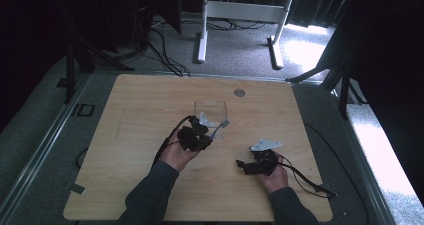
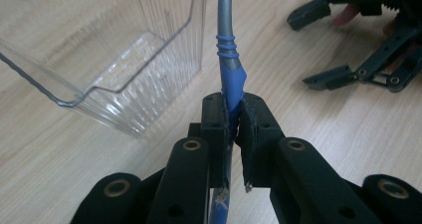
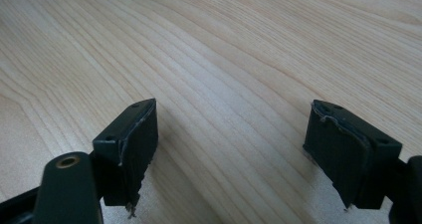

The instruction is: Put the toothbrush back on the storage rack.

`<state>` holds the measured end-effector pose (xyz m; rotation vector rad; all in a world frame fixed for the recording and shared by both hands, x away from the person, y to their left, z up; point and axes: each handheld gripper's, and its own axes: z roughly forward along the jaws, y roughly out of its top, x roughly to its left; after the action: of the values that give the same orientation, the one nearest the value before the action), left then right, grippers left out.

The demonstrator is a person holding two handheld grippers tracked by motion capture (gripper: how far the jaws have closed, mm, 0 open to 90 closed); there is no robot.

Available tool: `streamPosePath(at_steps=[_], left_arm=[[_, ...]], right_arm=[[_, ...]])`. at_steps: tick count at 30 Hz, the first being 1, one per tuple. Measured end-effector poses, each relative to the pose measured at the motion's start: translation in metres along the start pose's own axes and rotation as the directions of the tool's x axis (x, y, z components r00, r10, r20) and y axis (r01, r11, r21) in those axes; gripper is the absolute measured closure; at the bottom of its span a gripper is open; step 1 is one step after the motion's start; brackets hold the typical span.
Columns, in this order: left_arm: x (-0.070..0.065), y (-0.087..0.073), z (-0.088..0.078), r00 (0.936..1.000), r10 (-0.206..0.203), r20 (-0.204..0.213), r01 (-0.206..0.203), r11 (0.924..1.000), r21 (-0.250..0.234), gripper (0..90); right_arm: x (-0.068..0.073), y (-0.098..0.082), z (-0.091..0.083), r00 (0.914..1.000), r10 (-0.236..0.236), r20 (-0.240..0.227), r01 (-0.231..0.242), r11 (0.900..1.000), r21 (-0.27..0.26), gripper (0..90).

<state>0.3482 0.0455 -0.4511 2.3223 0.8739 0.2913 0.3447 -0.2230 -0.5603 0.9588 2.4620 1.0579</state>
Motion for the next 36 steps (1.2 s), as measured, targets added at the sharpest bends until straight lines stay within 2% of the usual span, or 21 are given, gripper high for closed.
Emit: streamPosePath(at_steps=[14, 19, 36], left_arm=[[0.002, 0.000, -0.008, 0.9998, -0.014, -0.012, 0.013, 0.9970, -0.076, 81.8], [0.003, 0.001, -0.011, 0.9997, -0.022, -0.007, 0.021, 0.9925, -0.120, 81.8], [0.005, 0.000, -0.019, 0.9994, -0.036, -0.003, 0.034, 0.9785, -0.203, 81.8]], right_arm=[[0.000, 0.000, 0.000, 1.0000, 0.001, 0.000, -0.001, 1.000, 0.001, 20.6], [0.000, 0.000, 0.000, 1.0000, 0.002, 0.000, -0.002, 1.000, 0.001, 20.6], [0.000, 0.000, 0.000, 1.0000, 0.000, 0.001, 0.000, 1.000, 0.001, 20.5]])
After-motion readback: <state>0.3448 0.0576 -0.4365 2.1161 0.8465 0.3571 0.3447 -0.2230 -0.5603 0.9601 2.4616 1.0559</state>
